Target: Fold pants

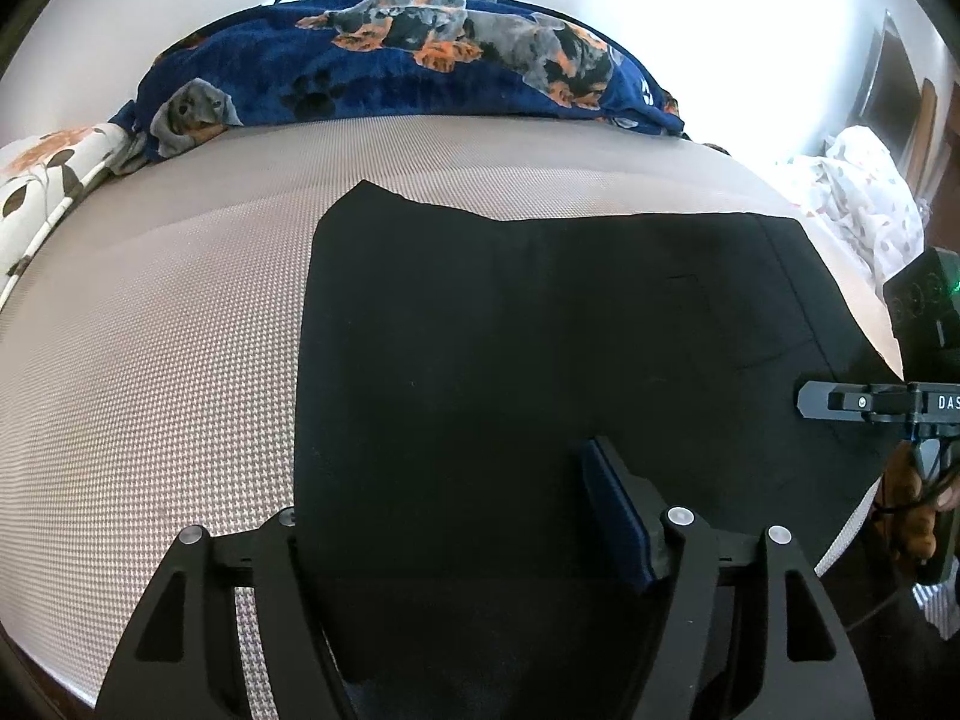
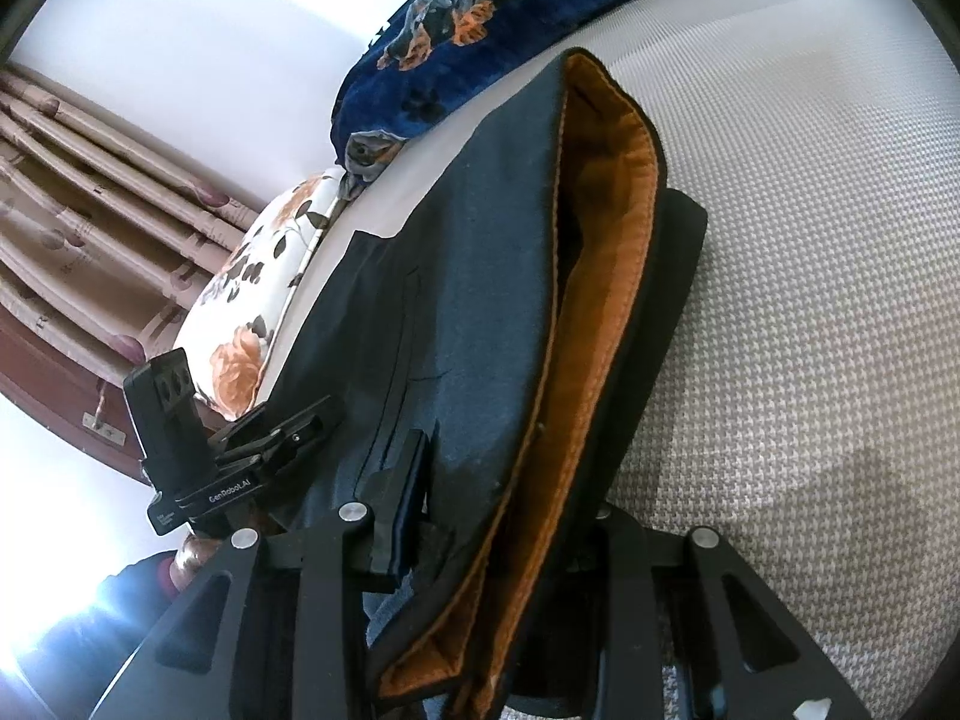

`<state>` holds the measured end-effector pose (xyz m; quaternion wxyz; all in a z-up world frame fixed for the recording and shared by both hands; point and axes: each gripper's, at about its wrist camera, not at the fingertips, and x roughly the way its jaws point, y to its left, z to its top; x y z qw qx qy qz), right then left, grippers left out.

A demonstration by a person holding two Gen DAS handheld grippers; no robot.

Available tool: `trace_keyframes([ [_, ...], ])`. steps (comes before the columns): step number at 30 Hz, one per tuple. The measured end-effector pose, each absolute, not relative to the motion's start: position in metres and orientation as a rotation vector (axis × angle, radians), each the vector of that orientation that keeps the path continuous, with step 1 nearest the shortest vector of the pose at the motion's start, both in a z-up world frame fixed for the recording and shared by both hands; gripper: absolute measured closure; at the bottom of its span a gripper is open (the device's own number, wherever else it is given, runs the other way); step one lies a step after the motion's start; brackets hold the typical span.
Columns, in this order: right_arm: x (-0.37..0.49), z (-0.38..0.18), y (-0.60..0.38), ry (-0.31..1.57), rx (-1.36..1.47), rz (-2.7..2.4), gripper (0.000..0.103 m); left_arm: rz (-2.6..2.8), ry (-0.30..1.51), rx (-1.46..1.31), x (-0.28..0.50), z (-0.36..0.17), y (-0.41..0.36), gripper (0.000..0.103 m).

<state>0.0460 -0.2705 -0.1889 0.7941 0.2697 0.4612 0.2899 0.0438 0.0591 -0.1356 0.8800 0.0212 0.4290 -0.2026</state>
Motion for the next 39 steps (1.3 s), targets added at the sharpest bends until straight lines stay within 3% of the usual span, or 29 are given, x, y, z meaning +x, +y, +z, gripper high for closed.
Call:
trace_keyframes([
  [18,0.046,-0.187,-0.269,0.977,0.562,0.624,0.076,-0.388,0.872,0.064,0.041,-0.137,0.058,0.026],
  [39,0.046,-0.186,-0.268,0.972,0.544,0.624,0.076,-0.354,0.835,0.148,0.037,-0.134,0.049,0.026],
])
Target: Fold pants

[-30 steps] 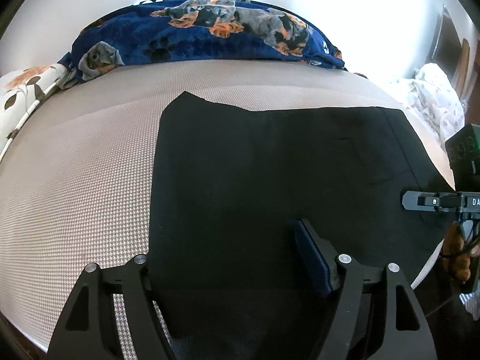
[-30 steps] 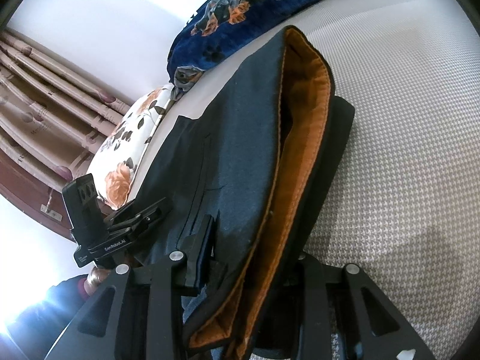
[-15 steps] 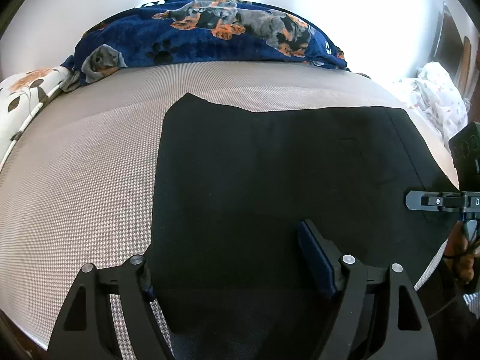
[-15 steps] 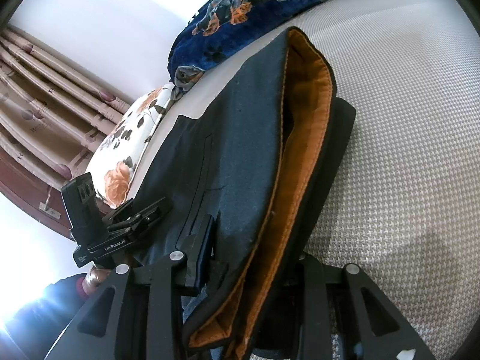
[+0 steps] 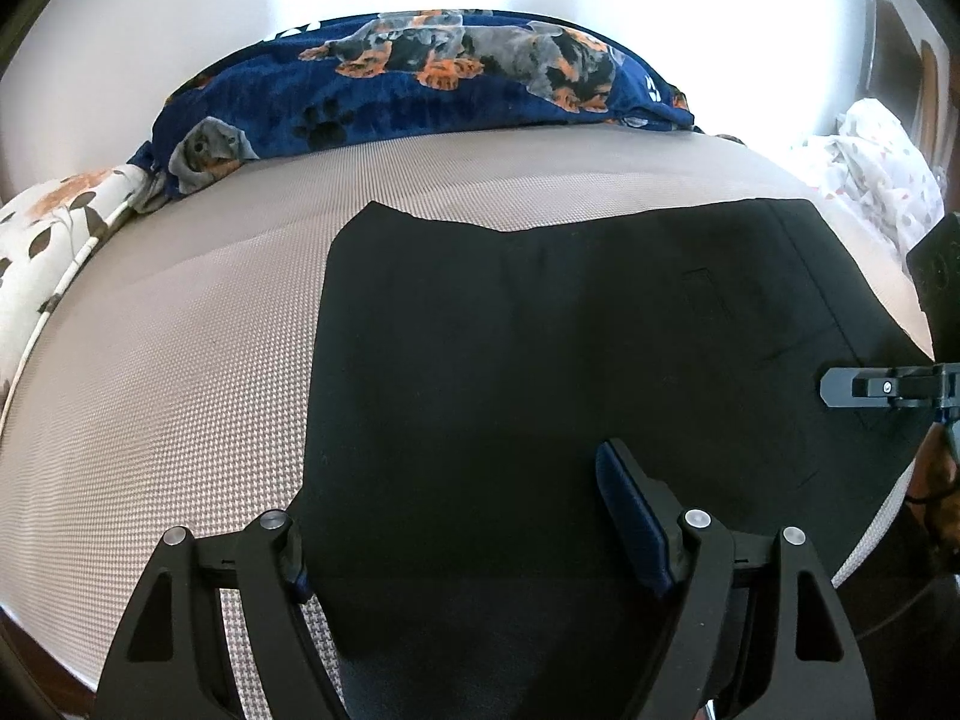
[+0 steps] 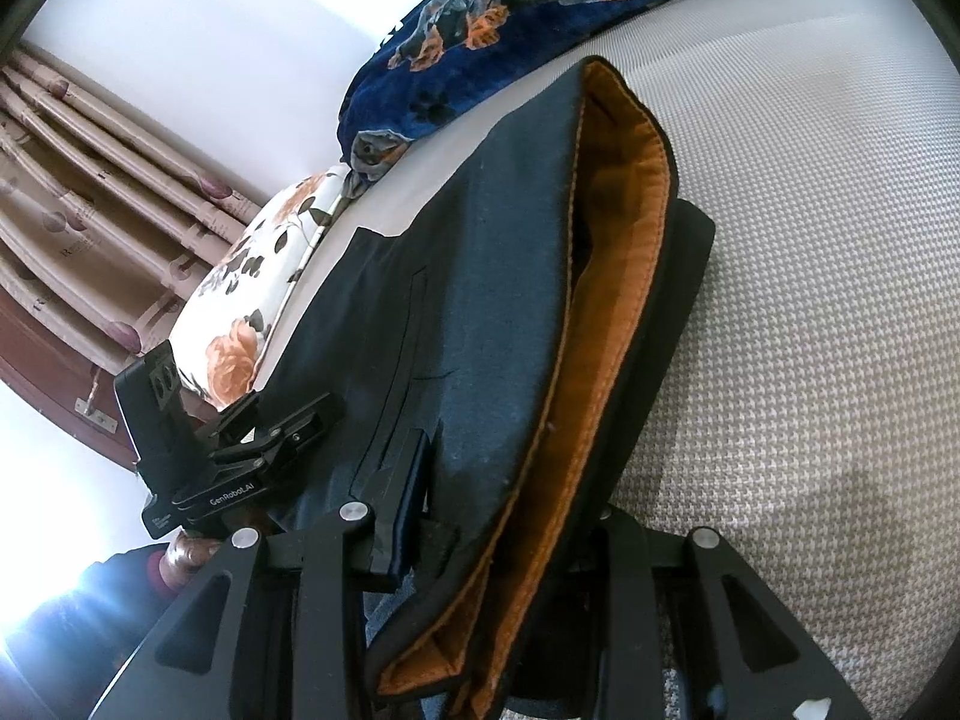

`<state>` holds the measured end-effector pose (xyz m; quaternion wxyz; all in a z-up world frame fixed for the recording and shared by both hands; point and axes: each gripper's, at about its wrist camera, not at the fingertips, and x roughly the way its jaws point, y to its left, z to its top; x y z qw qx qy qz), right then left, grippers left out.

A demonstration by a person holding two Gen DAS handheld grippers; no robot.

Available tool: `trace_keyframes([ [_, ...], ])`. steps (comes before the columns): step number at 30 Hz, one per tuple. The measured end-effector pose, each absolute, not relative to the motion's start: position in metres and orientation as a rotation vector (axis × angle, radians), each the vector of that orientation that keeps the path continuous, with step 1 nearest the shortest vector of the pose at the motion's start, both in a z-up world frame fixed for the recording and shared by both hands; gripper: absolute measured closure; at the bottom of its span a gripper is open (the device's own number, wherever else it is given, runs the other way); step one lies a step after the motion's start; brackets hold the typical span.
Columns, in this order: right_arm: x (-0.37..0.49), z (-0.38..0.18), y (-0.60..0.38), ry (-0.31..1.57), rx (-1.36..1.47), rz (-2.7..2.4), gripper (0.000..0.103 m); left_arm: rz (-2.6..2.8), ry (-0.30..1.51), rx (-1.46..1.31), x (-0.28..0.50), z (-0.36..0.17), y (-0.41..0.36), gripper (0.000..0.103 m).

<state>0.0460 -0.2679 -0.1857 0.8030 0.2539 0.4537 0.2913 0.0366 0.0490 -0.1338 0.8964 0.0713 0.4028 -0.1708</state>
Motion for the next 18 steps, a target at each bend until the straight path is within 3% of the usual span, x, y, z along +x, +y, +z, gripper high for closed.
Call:
trace_keyframes([
  [18,0.0463,-0.1856,-0.2676,0.971,0.541,0.624,0.076,-0.334,0.807,0.185,0.0307,-0.1342,0.0447,0.025],
])
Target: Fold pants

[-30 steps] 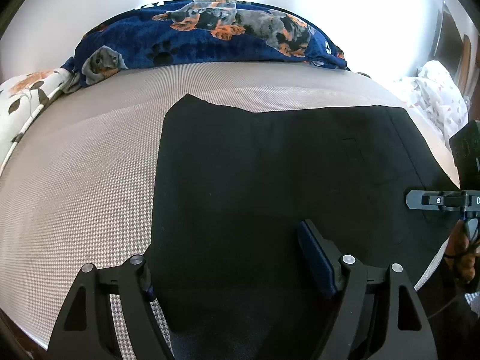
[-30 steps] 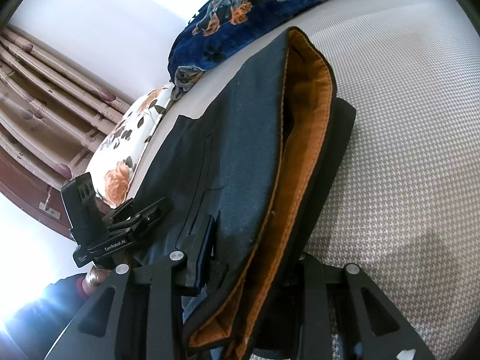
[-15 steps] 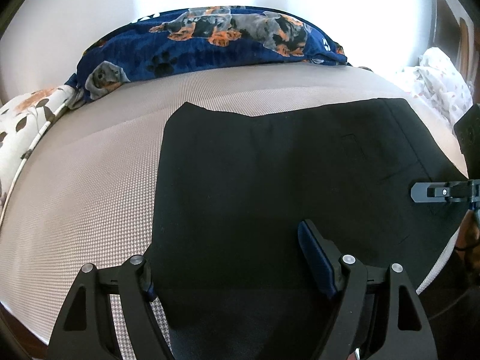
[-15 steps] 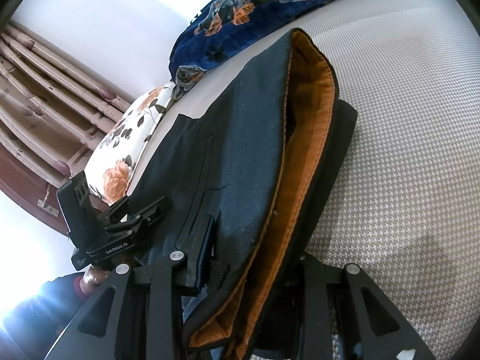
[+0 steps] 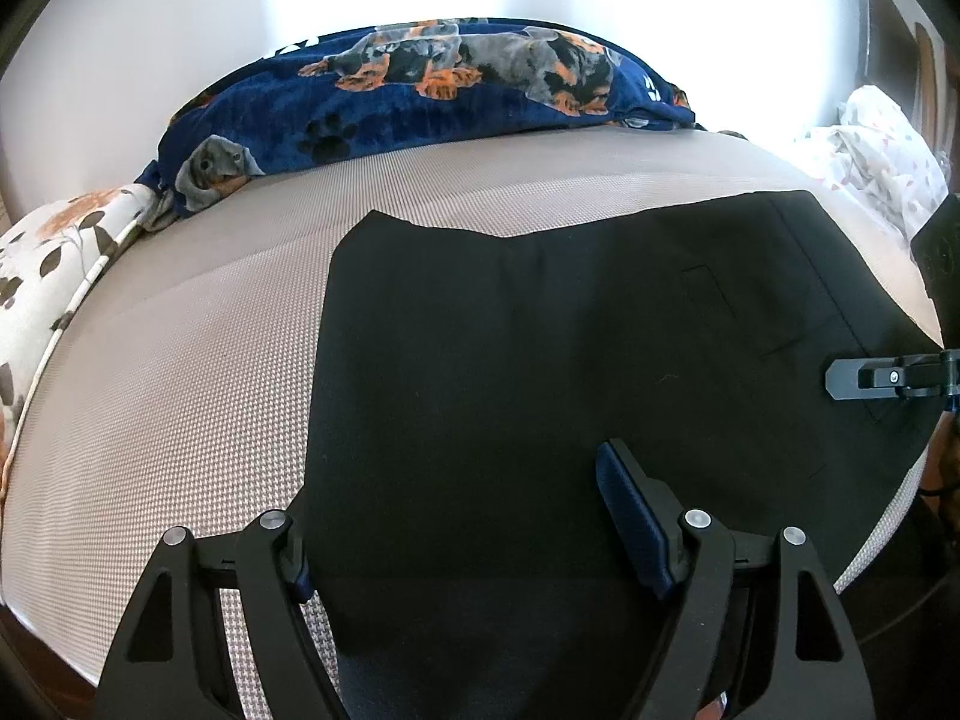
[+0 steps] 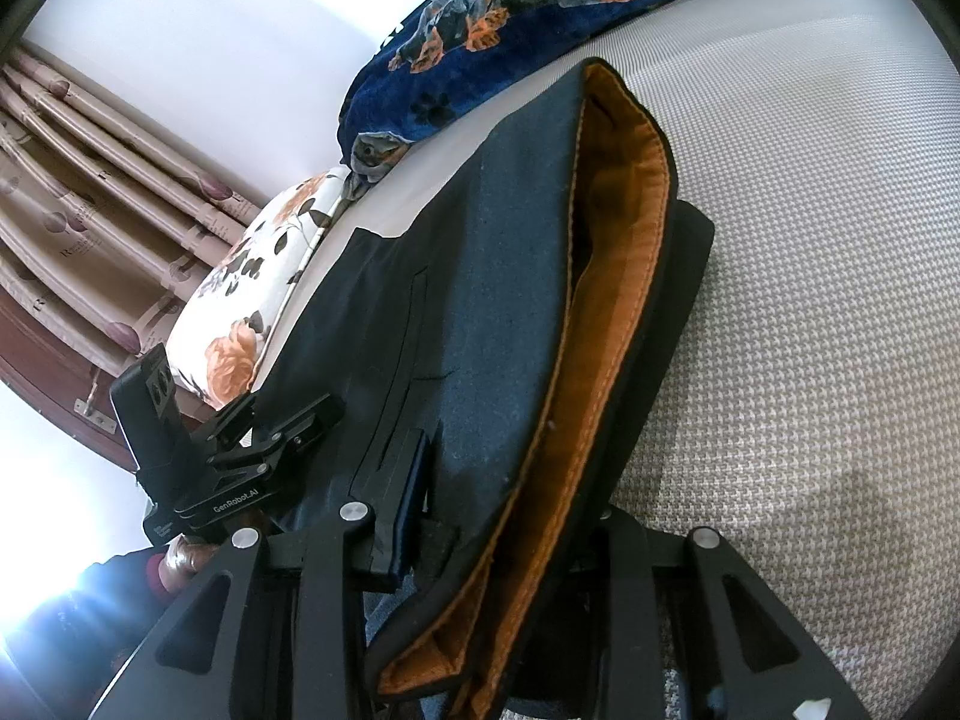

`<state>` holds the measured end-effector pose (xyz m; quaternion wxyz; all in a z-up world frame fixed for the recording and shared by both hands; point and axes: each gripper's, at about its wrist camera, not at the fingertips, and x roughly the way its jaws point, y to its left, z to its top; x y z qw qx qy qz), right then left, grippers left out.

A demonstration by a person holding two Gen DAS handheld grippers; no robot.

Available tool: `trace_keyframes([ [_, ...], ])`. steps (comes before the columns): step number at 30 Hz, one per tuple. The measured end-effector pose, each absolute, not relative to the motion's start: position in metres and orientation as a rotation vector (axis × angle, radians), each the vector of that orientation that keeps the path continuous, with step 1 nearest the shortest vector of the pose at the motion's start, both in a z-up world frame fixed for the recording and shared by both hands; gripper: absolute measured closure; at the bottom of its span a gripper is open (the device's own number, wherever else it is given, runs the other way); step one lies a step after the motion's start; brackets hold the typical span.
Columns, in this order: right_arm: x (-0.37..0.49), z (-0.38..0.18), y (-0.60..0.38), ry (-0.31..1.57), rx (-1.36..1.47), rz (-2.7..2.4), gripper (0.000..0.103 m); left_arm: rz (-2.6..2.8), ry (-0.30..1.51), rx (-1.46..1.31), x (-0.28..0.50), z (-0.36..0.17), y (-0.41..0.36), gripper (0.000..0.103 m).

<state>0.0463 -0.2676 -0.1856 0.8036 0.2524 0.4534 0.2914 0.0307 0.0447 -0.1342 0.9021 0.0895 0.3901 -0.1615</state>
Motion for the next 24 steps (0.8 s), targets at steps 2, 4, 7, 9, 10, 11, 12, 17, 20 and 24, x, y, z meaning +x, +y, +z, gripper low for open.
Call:
trace_keyframes([
  [2,0.0463,-0.1858,-0.2677,0.971,0.541,0.624,0.076,-0.334,0.806,0.186,0.0306,-0.134,0.0446,0.025],
  [4,0.0468,-0.1859,-0.2679,0.971,0.54,0.624,0.076,-0.334,0.805,0.187,0.0305,-0.1342,0.0445,0.025],
  [7,0.047,-0.1862,-0.268,0.971,0.54,0.624,0.076,-0.332,0.803,0.191,0.0309,-0.1336,0.0441,0.025],
  [9,0.0467,-0.1862,-0.2678,0.971,0.54,0.624,0.076,-0.331,0.801,0.195,0.0306,-0.1326,0.0442,0.025],
  [10,0.0469,-0.1862,-0.268,0.97,0.539,0.624,0.076,-0.33,0.8,0.197,0.0306,-0.1324,0.0442,0.025],
  [11,0.0462,-0.1863,-0.2678,0.97,0.54,0.624,0.076,-0.33,0.799,0.198,0.0304,-0.1323,0.0443,0.026],
  [12,0.0463,-0.1862,-0.2678,0.971,0.54,0.623,0.076,-0.329,0.798,0.199,0.0305,-0.1325,0.0443,0.026],
  [17,0.0494,-0.1843,-0.2684,0.974,0.529,0.616,0.076,-0.33,0.797,0.196,0.0301,-0.1331,0.0441,0.026],
  [20,0.0519,-0.1822,-0.2672,0.978,0.512,0.611,0.076,-0.329,0.795,0.197,0.0303,-0.1332,0.0441,0.025],
  [24,0.055,-0.1793,-0.2653,0.982,0.489,0.604,0.075,-0.326,0.789,0.203,0.0304,-0.1324,0.0432,0.026],
])
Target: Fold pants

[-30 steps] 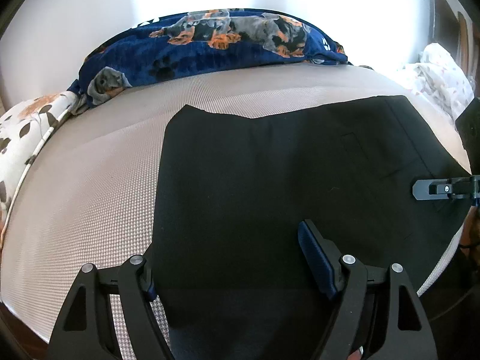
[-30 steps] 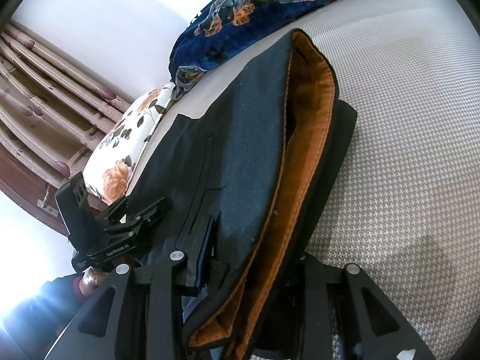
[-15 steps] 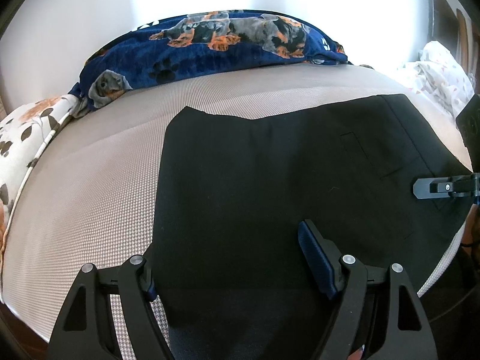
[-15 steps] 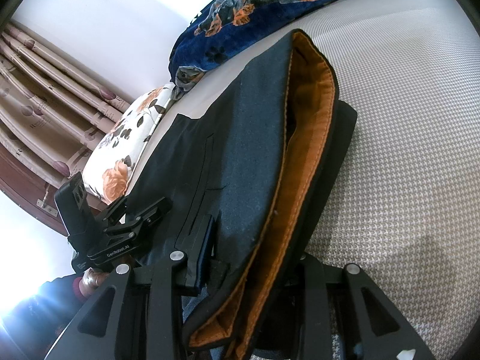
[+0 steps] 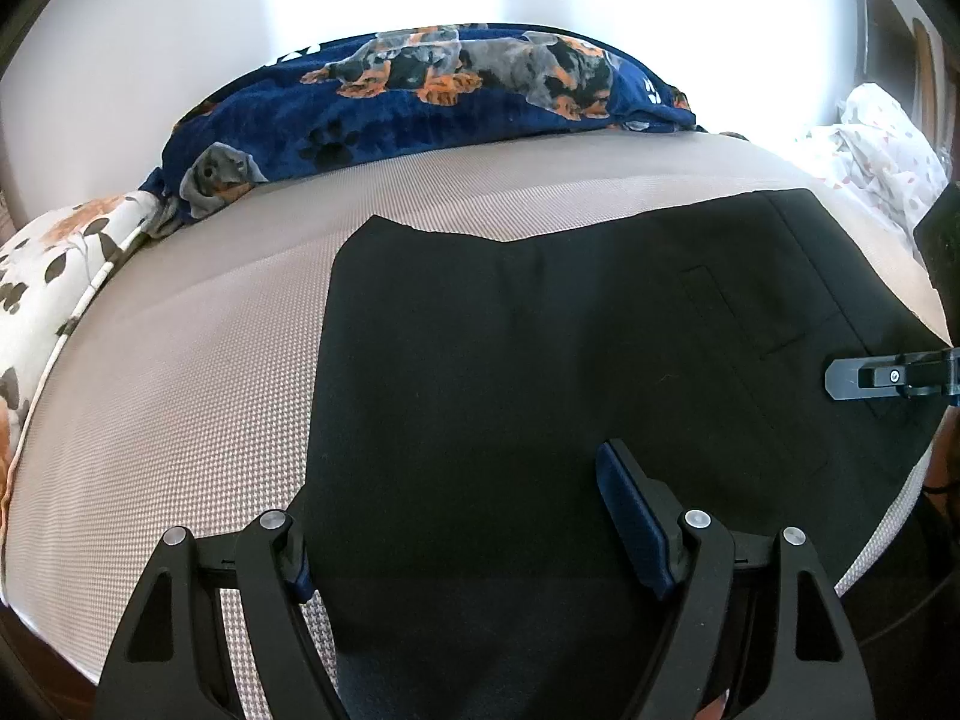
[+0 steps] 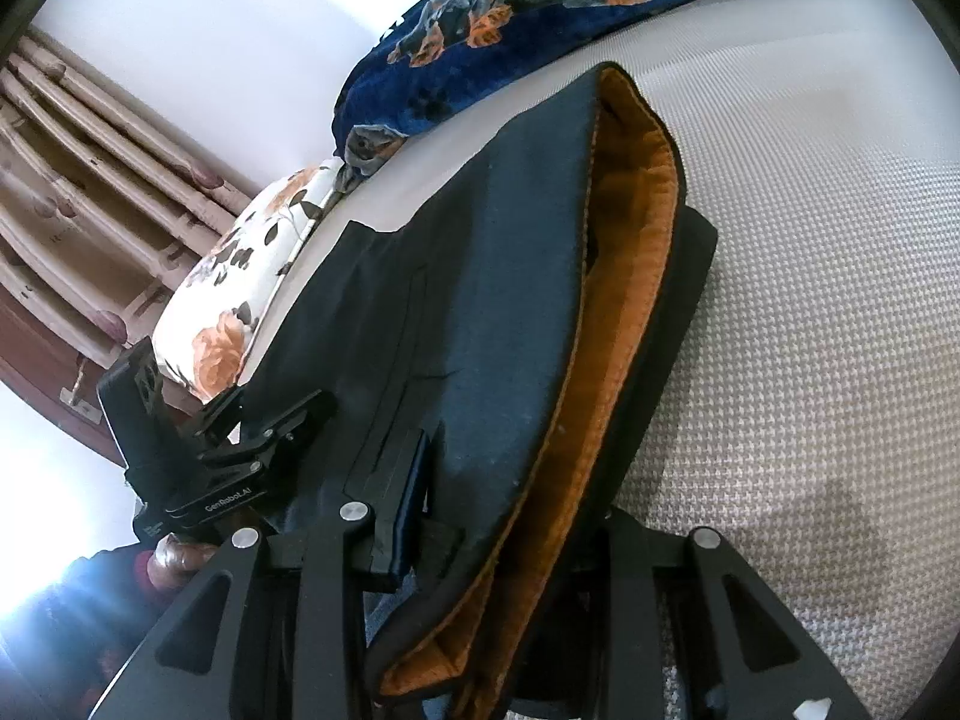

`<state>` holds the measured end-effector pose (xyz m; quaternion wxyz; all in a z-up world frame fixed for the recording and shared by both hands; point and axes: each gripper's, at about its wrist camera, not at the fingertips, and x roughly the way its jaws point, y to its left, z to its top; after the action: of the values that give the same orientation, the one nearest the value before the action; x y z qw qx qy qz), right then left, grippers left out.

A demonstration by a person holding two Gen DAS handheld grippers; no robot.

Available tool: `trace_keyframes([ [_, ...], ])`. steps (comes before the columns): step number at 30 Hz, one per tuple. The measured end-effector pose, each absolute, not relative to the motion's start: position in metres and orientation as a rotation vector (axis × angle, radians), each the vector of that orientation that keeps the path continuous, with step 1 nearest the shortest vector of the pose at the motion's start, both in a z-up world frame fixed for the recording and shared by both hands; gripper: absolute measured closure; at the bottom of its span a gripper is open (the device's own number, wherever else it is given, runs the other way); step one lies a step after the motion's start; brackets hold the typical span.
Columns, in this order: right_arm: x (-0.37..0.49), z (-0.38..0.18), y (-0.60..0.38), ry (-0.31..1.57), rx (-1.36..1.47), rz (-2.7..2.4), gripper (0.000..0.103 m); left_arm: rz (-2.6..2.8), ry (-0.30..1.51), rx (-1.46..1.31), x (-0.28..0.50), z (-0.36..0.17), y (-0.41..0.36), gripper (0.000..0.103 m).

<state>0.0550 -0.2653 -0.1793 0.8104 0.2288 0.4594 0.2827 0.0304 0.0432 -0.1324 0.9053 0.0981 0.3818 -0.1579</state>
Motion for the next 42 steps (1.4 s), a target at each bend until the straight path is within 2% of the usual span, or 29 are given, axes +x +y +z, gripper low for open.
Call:
trace_keyframes([
  [5,0.052,-0.176,-0.261,0.983,0.446,0.588,0.074,-0.333,0.776,0.215,0.026,-0.131,0.042,0.032],
  [10,0.054,-0.173,-0.26,0.989,0.447,0.582,0.073,-0.369,0.812,0.18,0.029,-0.127,0.045,0.056],
  [16,0.051,-0.173,-0.262,1.001,0.492,0.592,0.073,-0.411,0.88,0.069,0.042,-0.123,0.062,0.07],
  [21,0.049,-0.174,-0.264,1.009,0.519,0.598,0.074,-0.439,0.916,0.027,0.047,-0.123,0.067,0.072],
  [28,0.049,-0.171,-0.265,1.014,0.547,0.607,0.074,-0.497,0.942,0.0,0.051,-0.116,0.074,0.082],
  [42,0.068,-0.165,-0.254,1.021,0.553,0.631,0.074,-0.502,0.929,-0.05,0.076,-0.1,0.083,0.089],
])
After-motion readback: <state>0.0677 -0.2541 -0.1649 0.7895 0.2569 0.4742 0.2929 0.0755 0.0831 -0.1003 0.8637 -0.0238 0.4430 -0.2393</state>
